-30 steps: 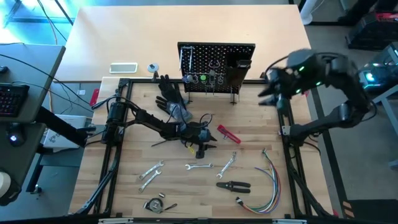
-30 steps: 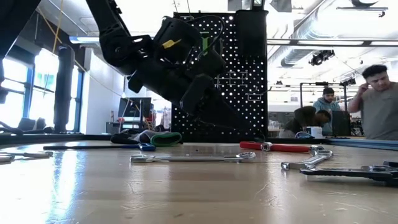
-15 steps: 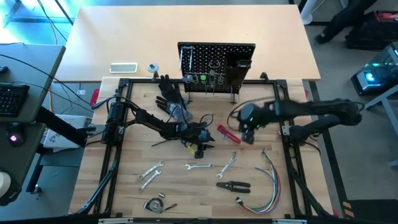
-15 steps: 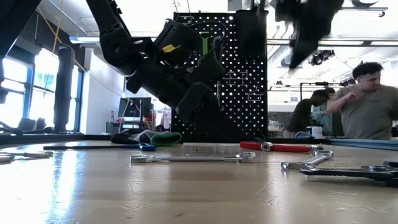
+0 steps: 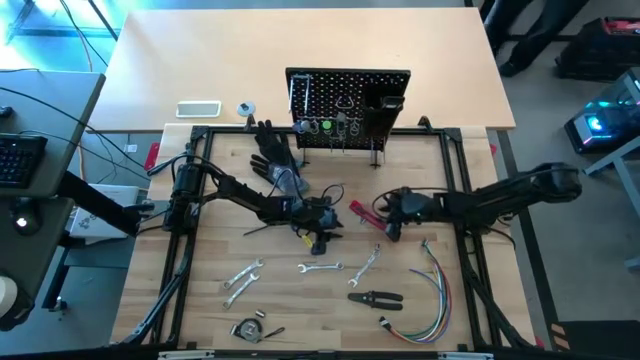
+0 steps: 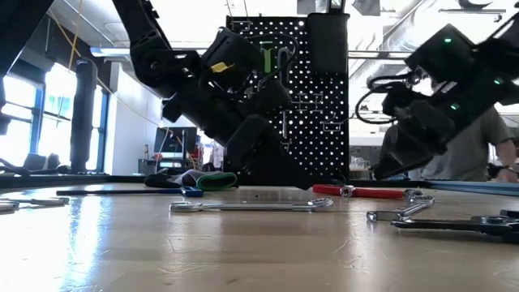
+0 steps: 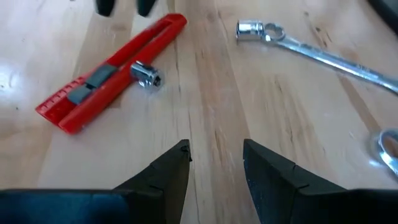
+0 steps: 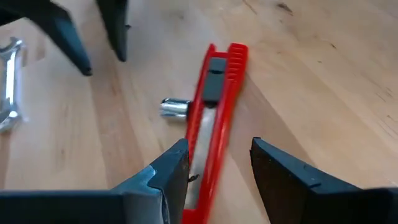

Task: Hang tools onto peg board
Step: Put the red cutter into the black bin on the pegboard

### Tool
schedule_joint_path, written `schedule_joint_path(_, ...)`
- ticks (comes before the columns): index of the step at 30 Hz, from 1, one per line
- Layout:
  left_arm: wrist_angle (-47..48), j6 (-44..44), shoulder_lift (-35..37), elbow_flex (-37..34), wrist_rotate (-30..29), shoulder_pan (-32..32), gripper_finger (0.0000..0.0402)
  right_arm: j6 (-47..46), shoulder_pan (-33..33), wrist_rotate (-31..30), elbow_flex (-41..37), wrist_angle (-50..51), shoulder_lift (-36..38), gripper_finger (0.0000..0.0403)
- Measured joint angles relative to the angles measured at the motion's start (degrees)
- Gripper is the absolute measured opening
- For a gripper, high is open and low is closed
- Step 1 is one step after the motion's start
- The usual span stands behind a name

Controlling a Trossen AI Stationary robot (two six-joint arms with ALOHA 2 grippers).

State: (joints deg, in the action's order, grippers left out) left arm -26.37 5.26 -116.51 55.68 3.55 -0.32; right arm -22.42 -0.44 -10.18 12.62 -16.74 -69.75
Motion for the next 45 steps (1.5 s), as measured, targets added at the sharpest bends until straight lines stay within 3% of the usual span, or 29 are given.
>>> schedule_joint_path(10,-1.53,-0.57,0.0,0.0,0.02,0.99,0.0142,4.87,4.39,-6.14,-0.71,-4.02,-0.01,0.0165)
schedule_joint_path(15,-2.37,-1.58,0.0,0.0,0.04,1.09,0.0142,4.33,4.36,-6.35,-0.71,-4.36,-1.36,0.0165)
schedule_joint_path(27,-2.94,-2.85,0.0,0.02,0.11,1.06,0.0142,1.89,4.39,-5.47,-0.67,-17.49,-17.03,0.0165)
schedule_joint_path(32,-2.24,-3.1,0.02,0.02,0.22,1.05,0.0142,1.64,5.82,-8.5,0.61,-19.74,-22.65,0.0162)
schedule_joint_path(36,-1.88,-3.1,0.02,0.02,0.19,1.05,0.0142,2.67,8.04,-11.48,2.86,-19.19,-25.1,0.0129)
schedule_joint_path(42,-1.38,-3.1,0.02,0.02,0.15,1.05,0.0142,5.52,9.54,-12.58,5.39,-16.38,-25.51,0.0036)
schedule_joint_path(45,-1.05,-3.1,0.02,0.02,0.15,1.05,0.0142,5.74,9.57,-12.38,6.0,-15.56,-25.52,0.0025)
